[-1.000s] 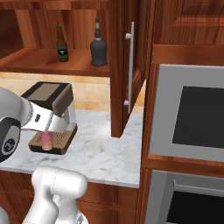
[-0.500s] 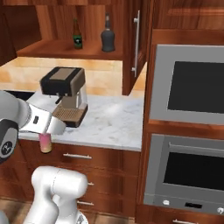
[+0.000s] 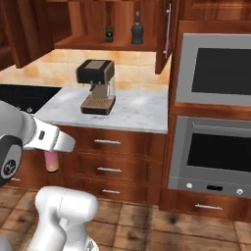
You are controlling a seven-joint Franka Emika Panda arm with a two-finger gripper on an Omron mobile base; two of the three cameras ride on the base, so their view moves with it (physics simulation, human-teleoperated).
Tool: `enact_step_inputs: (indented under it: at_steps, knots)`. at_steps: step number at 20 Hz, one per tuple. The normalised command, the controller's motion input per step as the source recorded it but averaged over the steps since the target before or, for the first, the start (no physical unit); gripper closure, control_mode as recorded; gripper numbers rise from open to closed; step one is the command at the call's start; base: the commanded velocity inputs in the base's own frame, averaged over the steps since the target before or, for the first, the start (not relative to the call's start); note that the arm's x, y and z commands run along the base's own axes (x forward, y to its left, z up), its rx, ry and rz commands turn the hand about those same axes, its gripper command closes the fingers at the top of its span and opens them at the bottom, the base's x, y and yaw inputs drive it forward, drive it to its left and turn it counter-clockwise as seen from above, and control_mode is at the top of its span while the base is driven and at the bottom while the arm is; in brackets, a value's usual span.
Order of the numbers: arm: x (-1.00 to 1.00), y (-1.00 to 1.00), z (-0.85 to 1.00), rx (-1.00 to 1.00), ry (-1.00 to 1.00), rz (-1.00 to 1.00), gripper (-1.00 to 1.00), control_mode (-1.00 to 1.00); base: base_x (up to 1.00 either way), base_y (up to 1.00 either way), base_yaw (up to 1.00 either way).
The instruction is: Sort all alcoholic drinks to one cabinet, and non-alcoholic drinks to the other.
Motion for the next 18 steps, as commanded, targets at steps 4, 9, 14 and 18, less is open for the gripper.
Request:
enact_step_inputs:
  at_steps: [4,9,14,18]
  knots:
    - [0.0,0.0,0.0,0.0,0.0,0.0,1.0,1.0,-0.65,0.98,0.04]
    - [0.0,0.0,0.0,0.0,0.0,0.0,1.0,1.0,-0.39,1.0,0.02]
    - [0.0,0.0,0.0,0.0,0.0,0.0,1.0,1.0,-0.09,1.0,0.01]
    - [0.0,0.0,0.0,0.0,0.0,0.0,1.0,1.0,0.0,1.0,0.0]
